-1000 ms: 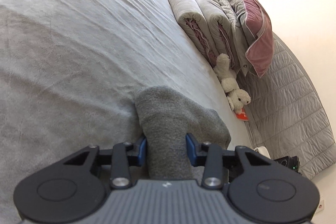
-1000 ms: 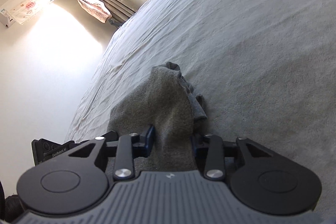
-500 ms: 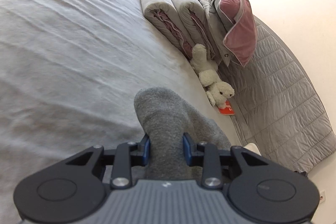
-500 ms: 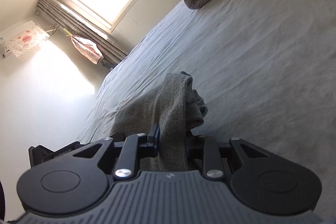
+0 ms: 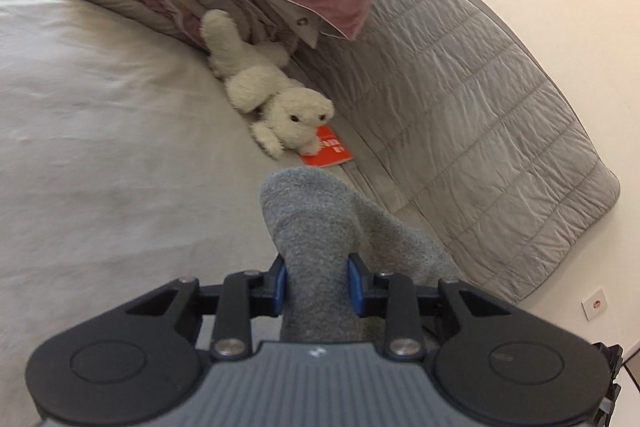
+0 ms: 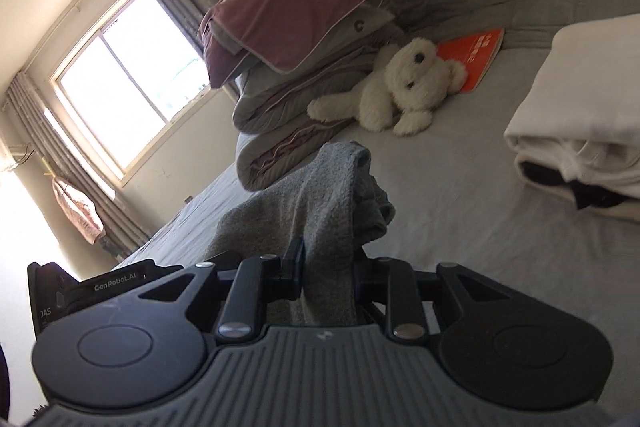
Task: Fold clothes
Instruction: 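Carry the grey sweatshirt with both grippers toward the stack of folded clothes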
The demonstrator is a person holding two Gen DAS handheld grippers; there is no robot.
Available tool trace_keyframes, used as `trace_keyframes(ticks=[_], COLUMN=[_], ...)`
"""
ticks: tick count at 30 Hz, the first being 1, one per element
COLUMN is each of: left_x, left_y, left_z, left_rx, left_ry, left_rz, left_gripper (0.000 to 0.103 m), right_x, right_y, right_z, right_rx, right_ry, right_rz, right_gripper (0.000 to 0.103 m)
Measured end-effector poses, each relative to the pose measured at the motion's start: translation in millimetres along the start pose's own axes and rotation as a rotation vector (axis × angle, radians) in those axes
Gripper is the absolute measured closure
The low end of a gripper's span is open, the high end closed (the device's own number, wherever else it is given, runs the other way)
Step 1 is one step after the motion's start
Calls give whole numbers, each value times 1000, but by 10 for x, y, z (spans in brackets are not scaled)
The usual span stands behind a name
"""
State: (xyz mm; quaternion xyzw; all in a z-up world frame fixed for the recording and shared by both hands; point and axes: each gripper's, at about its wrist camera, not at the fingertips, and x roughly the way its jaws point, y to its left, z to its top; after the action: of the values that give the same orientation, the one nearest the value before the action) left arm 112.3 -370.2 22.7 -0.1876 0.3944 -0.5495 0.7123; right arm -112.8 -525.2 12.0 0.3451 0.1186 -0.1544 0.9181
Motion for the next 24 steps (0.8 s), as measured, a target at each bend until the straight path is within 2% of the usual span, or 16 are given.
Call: trace_keyframes(ticks=[5,13,18,24], left_x=[652,1662,2159,2600], left_y=[-405,-867,-1108,-1297], left_z=[152,322,370,364], left_rx=[117,262,339,372], left_ry=[93,244,323,375], left_rz=[-97,-223,-280,-340], left_gripper=[73,73,73,73], right_x=[-214,-308,-355,-377], right_y=[-291,-585,-682,-834], right_z=[298,553,592,612], right_rx=[-9,-14,-30,-9], right_ry=[-142,-319,-393,-425], right_rz=[-119,-324,-440,-508], right_gripper=[76,76,76,76])
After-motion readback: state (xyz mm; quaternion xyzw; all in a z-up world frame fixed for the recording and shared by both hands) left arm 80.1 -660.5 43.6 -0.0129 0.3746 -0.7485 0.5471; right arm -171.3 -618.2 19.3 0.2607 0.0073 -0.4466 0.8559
